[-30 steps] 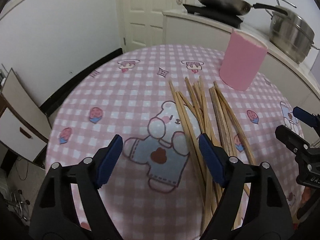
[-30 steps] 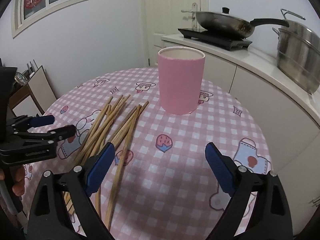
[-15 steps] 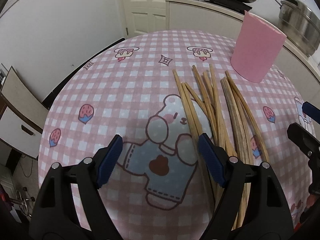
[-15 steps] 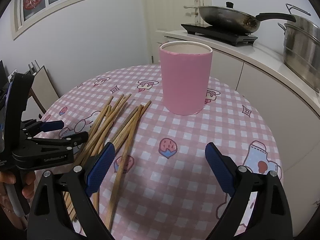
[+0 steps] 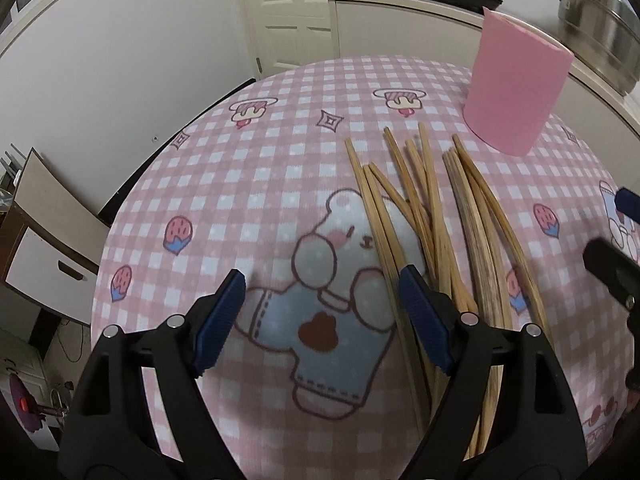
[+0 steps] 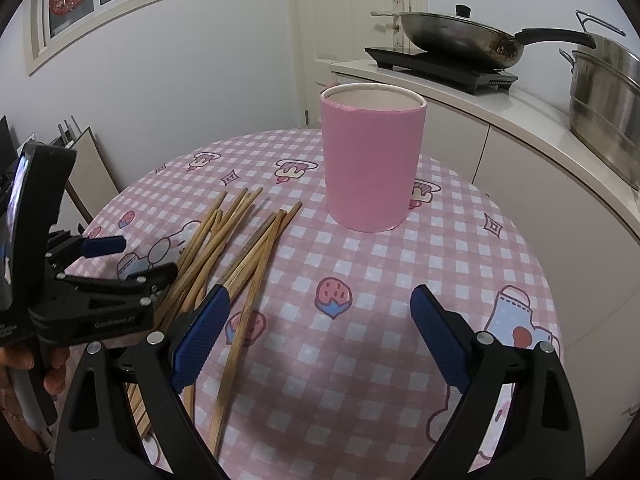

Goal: Organize utensils
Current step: 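Lower both tools toward the pile of wooden chopsticks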

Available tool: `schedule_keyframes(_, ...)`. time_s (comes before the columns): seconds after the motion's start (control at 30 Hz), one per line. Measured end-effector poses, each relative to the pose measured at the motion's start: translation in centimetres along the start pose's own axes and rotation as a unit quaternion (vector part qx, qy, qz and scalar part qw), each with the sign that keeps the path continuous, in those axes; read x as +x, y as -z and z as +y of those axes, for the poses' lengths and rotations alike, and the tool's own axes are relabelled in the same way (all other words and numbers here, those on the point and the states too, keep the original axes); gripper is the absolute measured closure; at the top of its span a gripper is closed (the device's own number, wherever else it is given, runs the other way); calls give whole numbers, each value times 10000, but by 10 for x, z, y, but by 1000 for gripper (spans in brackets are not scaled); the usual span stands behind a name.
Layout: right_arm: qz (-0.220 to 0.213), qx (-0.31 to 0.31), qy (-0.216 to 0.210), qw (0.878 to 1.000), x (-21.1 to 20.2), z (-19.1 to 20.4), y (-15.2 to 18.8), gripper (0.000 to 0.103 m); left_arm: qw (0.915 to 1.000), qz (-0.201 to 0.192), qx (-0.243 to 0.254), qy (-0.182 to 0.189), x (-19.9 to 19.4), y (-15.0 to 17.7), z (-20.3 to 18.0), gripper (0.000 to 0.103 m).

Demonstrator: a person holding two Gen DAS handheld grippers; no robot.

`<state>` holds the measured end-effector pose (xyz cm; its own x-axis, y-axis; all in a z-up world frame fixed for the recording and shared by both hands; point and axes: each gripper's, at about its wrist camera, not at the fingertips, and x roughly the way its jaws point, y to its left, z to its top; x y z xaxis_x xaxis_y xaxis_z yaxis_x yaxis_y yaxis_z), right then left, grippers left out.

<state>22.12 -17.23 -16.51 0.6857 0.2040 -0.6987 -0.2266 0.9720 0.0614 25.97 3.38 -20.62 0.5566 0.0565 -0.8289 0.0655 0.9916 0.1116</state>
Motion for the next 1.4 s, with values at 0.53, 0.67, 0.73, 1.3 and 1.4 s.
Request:
schedule_keyframes(0.53,-50,-32,-8,10000,-3,-1,0,14,9997,-31,80,-223,-8,11,-5,24)
schedule_keyframes(0.67,-39,-31,-2,10000,-3,-1,1,14,9988,-105,192,-429,-7,7,-10,23)
schedule_keyframes(0.73,-34,-31,12,10000,-3,-1,1,14,9983,-109,190,-535,-4,4,-9,18)
schedule_keyframes(1.3,-88,-64,67,9999,-7,-2,-1,11,9985,164,-196,-477,5,-6,-9,18)
schedule_keyframes(1.4,-79,-71,49,9999,-7,-1,0,11,9979,174,-183,-590,13,-12,-11,18)
